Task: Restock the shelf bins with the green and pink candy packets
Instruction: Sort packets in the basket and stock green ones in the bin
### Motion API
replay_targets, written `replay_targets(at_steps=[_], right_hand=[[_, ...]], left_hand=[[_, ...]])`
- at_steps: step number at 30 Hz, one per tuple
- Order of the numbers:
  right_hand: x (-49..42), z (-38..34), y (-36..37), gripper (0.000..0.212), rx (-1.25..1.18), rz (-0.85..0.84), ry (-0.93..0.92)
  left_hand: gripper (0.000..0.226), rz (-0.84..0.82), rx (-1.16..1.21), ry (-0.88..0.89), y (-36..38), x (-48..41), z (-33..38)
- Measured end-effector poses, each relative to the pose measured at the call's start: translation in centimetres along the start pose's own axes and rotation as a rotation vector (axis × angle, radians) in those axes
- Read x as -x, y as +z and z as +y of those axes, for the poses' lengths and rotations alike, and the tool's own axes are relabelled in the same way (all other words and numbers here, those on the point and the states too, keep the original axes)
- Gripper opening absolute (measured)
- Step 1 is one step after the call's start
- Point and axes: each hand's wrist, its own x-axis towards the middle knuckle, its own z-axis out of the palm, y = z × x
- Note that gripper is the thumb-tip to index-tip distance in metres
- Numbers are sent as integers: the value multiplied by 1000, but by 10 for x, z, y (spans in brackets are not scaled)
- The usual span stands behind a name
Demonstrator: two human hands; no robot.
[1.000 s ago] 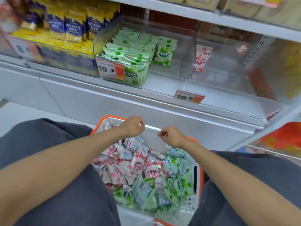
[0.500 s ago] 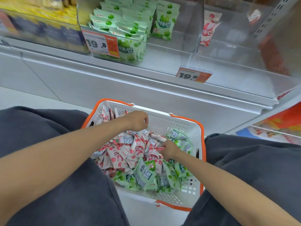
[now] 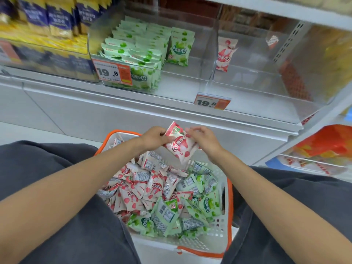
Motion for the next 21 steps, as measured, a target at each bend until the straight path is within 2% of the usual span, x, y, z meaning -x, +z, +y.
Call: replay_targets(at_steps=[2, 4, 7, 11, 14, 17, 21], right_hand=[[3, -1, -8, 42, -50, -110, 85], [7, -1, -11, 35, -131, -200, 150], [12, -8, -14, 16, -252, -168, 164], [18, -27, -20, 35, -429, -232, 170], [23, -42, -24, 42, -400, -170, 93], [28, -60, -30, 41, -268, -75, -56], [34, -96, -51, 33, -120, 105, -263]], left_hand=[[44, 86, 101, 2, -2, 3, 3], [39, 137, 187, 17, -3, 7, 6], [31, 153, 369, 13, -5, 14, 19], [34, 183, 480, 30, -6, 15, 38], [31, 219, 507, 16, -5, 14, 48], [32, 213, 515, 13, -3, 12, 60], [34, 294, 424, 129, -7, 9, 100]])
